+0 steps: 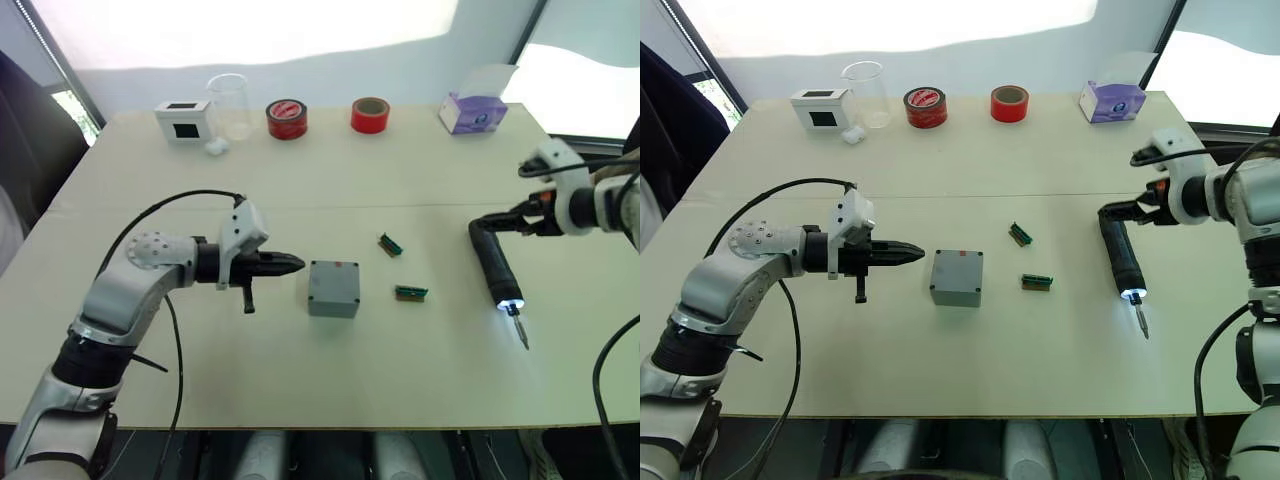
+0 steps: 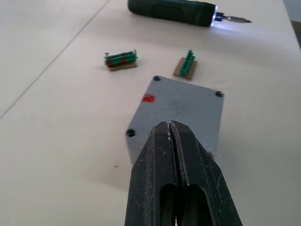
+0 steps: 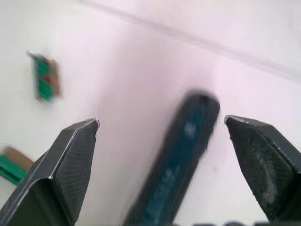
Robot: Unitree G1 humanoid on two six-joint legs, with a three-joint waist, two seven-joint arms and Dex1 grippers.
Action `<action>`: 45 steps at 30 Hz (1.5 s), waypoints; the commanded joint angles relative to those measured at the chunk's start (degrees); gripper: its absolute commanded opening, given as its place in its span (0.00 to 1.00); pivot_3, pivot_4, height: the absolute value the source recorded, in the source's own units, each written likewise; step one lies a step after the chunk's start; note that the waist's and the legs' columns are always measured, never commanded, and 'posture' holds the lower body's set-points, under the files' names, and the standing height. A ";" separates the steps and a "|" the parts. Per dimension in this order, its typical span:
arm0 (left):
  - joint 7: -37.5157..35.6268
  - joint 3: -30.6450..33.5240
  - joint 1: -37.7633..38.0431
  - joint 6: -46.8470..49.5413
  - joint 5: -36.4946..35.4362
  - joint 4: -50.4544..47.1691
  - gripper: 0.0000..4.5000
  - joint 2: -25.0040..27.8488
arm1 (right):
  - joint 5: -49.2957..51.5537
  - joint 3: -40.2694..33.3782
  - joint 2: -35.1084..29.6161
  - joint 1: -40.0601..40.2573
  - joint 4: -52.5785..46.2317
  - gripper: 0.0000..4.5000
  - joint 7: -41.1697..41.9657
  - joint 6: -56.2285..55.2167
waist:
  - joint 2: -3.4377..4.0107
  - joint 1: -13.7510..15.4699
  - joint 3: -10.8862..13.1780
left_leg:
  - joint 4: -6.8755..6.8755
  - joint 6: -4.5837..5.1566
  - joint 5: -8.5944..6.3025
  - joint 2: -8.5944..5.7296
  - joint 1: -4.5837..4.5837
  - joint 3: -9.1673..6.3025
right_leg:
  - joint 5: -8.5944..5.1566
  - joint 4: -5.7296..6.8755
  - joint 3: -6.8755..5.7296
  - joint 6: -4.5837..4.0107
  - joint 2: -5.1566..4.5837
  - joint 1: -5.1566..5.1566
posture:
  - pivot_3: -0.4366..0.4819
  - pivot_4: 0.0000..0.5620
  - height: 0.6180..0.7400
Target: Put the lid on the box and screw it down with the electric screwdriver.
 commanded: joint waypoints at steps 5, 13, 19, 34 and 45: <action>1.75 -3.53 1.05 -5.82 7.60 1.63 0.00 -0.13 | 8.21 -2.64 2.44 21.30 -36.11 0.98 5.23 -8.90 | -0.15 1.15 0.01 | 0.12 0.02 -0.02 -0.07 -0.02 -0.05 | 0.01 0.01 -0.02 0.01 -0.05 0.10 | 0.48 0.27 1.00; 2.08 -8.01 2.08 -6.00 10.50 2.21 0.00 -2.46 | 8.42 3.68 8.62 28.48 -42.65 0.98 0.98 -8.84 | -0.24 1.25 -0.02 | 0.53 0.07 -0.06 -0.07 0.00 -0.16 | 0.08 0.08 -0.05 0.12 -0.04 0.29 | 0.48 0.27 1.00; 2.31 -9.47 0.69 -7.56 12.22 5.91 0.00 -5.32 | 7.41 7.22 10.68 28.13 -41.64 0.98 -0.28 -9.03 | -0.25 1.33 -0.01 | 0.54 0.06 -0.05 -0.06 -0.01 -0.17 | 0.08 0.09 -0.06 0.11 -0.03 0.28 | 0.48 0.27 1.00; 2.87 -11.04 -7.74 -16.22 20.05 20.32 0.00 -12.54 | 11.47 6.77 15.06 25.50 -42.77 0.98 -1.45 -3.34 | -0.26 1.25 -0.01 | 0.59 0.07 -0.05 -0.09 -0.01 -0.17 | 0.08 0.12 -0.07 0.12 -0.02 0.27 | 0.48 0.27 1.00; -2.96 -10.02 0.76 -8.15 15.98 5.47 0.00 -4.65 | 3.09 7.20 9.94 21.83 -28.95 0.98 2.32 -15.65 | -0.29 1.36 -0.01 | 0.58 0.08 -0.06 -0.08 -0.03 -0.16 | 0.08 0.13 -0.07 0.11 -0.05 0.27 | 0.48 0.27 1.00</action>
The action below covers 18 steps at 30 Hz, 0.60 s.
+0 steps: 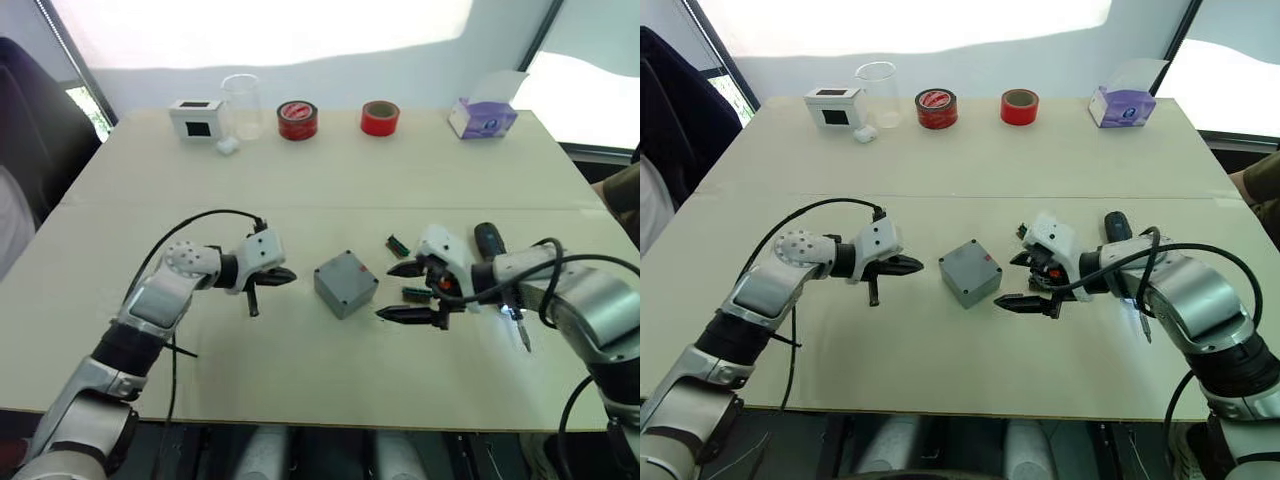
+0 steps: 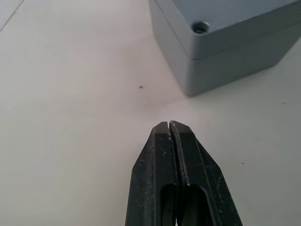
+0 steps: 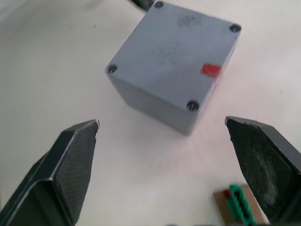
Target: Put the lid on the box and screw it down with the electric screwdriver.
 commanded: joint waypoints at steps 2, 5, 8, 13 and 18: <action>0.46 -0.28 1.49 2.41 -1.64 -5.39 0.00 -1.27 | -5.42 3.87 1.68 -2.14 4.83 0.98 0.67 -6.08 | -0.01 -0.05 0.00 | 0.03 0.01 -0.01 -0.01 0.00 0.01 | 0.00 0.00 0.01 0.00 -0.01 0.01 | 0.48 0.27 1.00; 2.98 -0.47 0.43 2.24 -0.43 -4.00 0.00 -3.72 | -6.76 5.59 2.69 -2.54 5.51 0.98 1.74 -7.27 | 0.00 -0.08 0.00 | 0.04 0.00 0.00 -0.01 0.00 0.00 | 0.00 0.02 0.01 0.00 0.01 -0.01 | 0.48 0.27 1.00; 4.77 -0.79 -0.75 1.47 0.40 -1.88 0.00 -5.88 | -7.25 6.54 3.64 -2.60 5.23 0.98 2.45 -7.44 | -0.01 -0.10 0.00 | 0.04 0.00 0.00 0.00 0.00 0.01 | 0.00 0.02 0.01 0.00 0.02 -0.01 | 0.48 0.27 1.00; 6.71 -0.81 -3.01 -1.09 2.09 2.65 0.00 -8.50 | -4.98 5.78 5.64 -1.66 1.66 0.98 2.56 -4.36 | -0.02 -0.04 0.00 | 0.06 0.00 0.00 -0.01 0.00 0.00 | 0.00 0.04 -0.01 0.00 0.03 0.01 | 0.48 0.27 1.00; 6.16 -0.84 -3.92 -2.16 2.21 4.33 0.00 -8.92 | -4.97 5.01 6.80 -0.34 -0.41 0.98 0.85 -2.56 | -0.02 -0.10 0.00 | 0.06 0.00 0.00 0.00 0.00 0.00 | 0.00 0.04 0.00 0.00 0.03 -0.01 | 0.48 0.27 1.00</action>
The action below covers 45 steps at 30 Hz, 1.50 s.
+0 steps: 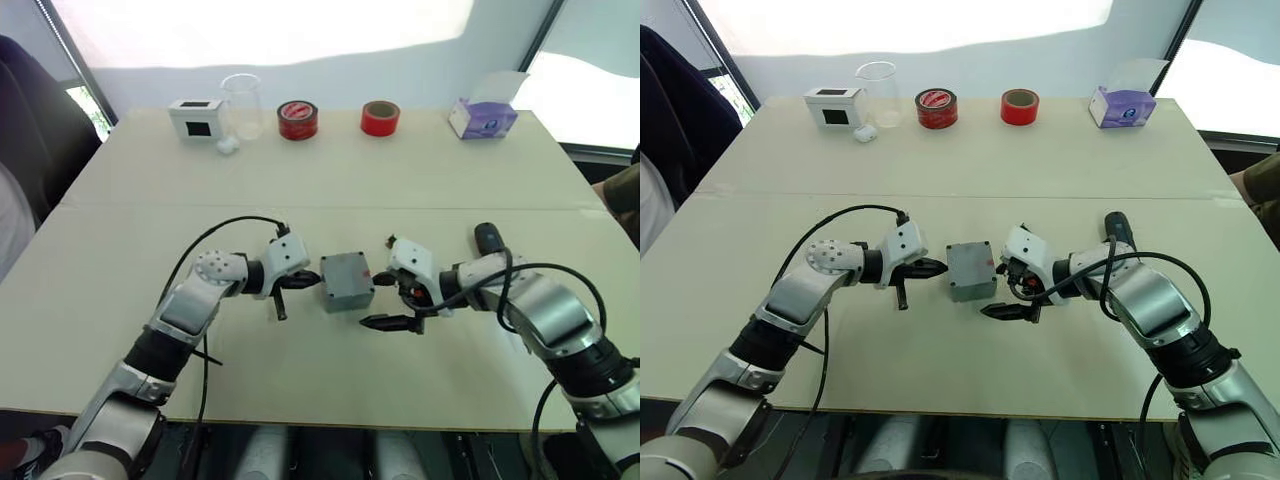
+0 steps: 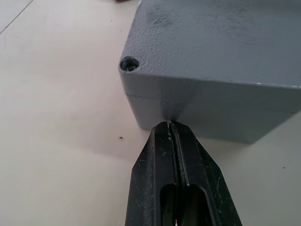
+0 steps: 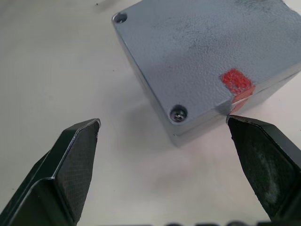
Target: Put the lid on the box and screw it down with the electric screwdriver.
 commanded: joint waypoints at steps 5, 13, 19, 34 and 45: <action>-1.04 0.50 -1.75 -2.06 -0.33 -0.42 0.00 -0.58 | 1.59 -2.01 1.52 1.23 -4.84 0.98 -1.77 1.69 | 0.00 0.04 0.00 | 0.00 0.00 0.00 0.00 0.00 0.00 | 0.00 0.00 0.00 0.00 -0.01 0.00 | 0.48 0.27 1.00; -2.26 3.17 -1.13 -0.19 -1.70 -3.16 0.00 2.26 | 4.80 -9.51 -1.10 0.17 -5.40 0.98 -1.50 4.29 | 0.00 0.04 0.00 | 0.00 0.00 0.00 0.00 0.00 0.00 | 0.00 0.00 0.00 0.00 -0.01 0.00 | 0.48 0.27 1.00; -3.60 8.25 0.12 4.05 -7.25 -7.34 0.00 4.99 | 11.09 -22.09 1.32 -1.96 4.89 0.98 -2.66 4.57 | 0.00 -0.02 0.00 | -0.01 0.00 0.00 0.01 0.00 -0.01 | 0.00 -0.01 0.01 0.00 -0.01 0.00 | 0.48 0.27 1.00; -1.61 10.55 0.38 7.60 -11.81 -10.27 0.00 4.13 | -6.72 -16.37 11.29 -9.00 35.65 0.98 -10.85 -24.01 | 0.01 -0.42 0.01 | -0.06 -0.26 0.15 0.00 0.00 0.07 | 0.00 0.01 0.03 0.00 0.00 -0.03 | 0.48 0.27 1.00; -0.86 9.74 1.80 7.70 -11.19 -10.78 0.00 4.64 | -10.56 -14.33 13.80 -9.98 38.75 0.78 -11.43 -26.54 | 0.01 -0.42 0.01 | -0.06 -0.26 0.15 0.00 0.00 0.05 | 0.00 0.01 0.03 0.00 0.02 -0.03 | 0.48 0.27 1.00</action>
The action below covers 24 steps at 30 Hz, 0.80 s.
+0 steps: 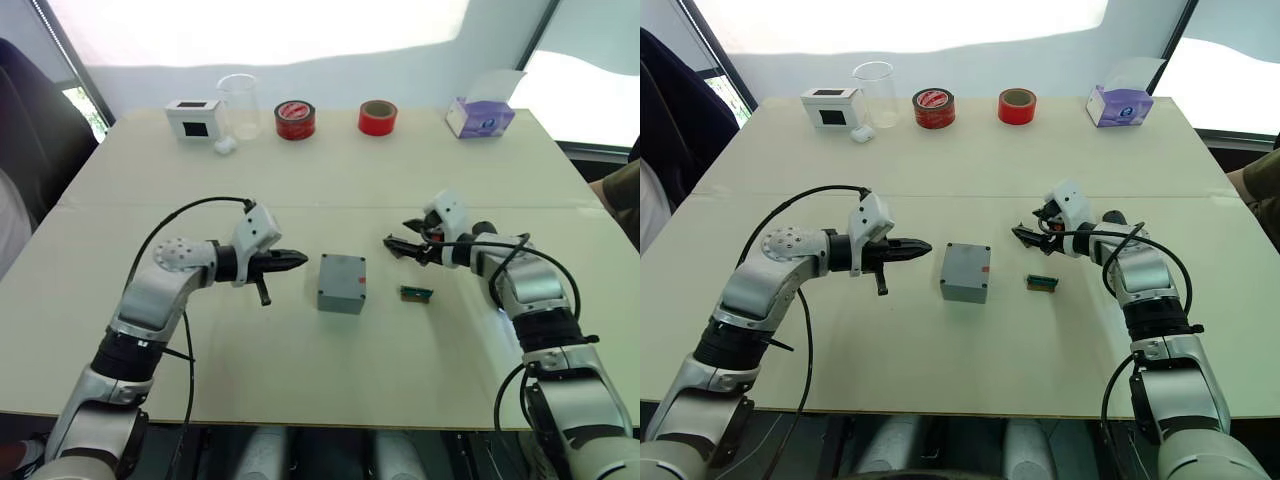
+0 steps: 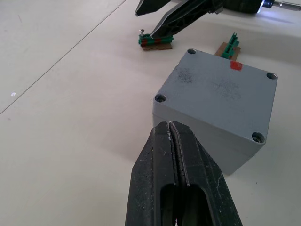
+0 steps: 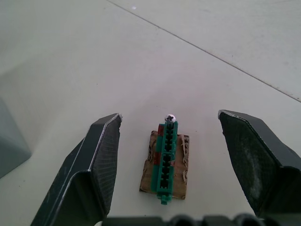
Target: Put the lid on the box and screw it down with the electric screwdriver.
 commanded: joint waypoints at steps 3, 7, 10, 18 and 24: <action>0.23 -0.14 -0.47 -0.69 -0.13 -1.65 0.00 0.50 | -0.88 -0.93 1.14 -2.17 0.28 0.78 -0.78 -1.17 | 0.00 -0.12 0.00 | 0.00 0.00 0.00 0.00 0.00 0.00 | 0.00 0.00 0.00 0.00 0.00 0.00 | 0.48 0.27 1.00; 0.20 -0.18 -0.45 -0.73 -0.12 -1.62 0.00 0.59 | -1.06 -1.21 1.56 -2.29 0.40 0.71 -1.06 -0.90 | 0.00 -0.10 0.00 | 0.00 -0.04 0.02 0.00 0.00 -0.01 | 0.00 0.00 0.00 0.00 0.00 0.00 | 0.48 0.27 1.00; 0.21 -0.28 -0.38 -0.77 -0.08 -1.63 0.00 0.56 | -0.96 -1.18 1.61 -2.27 0.39 0.53 -0.94 -0.62 | 0.00 -0.09 0.00 | 0.00 -0.06 0.04 0.00 0.00 -0.01 | 0.00 0.00 0.00 0.00 0.00 0.00 | 0.48 0.27 1.00; 0.36 -0.59 -0.35 -0.98 0.14 -1.49 0.00 0.71 | -1.00 -1.14 1.92 -2.36 0.53 0.35 -1.20 -0.51 | 0.00 -0.18 0.00 | 0.00 -0.06 0.04 0.00 0.00 -0.01 | 0.00 0.00 0.00 0.00 0.00 0.00 | 0.48 0.27 1.00; 0.57 -0.74 -0.53 -1.17 0.12 -1.24 0.00 0.64 | -1.18 -0.95 2.17 -2.26 0.68 0.35 -1.21 -0.35 | 0.00 -0.19 0.00 | 0.00 -0.06 0.04 0.00 0.00 -0.01 | 0.00 0.00 0.00 0.00 0.00 -0.01 | 0.48 0.27 1.00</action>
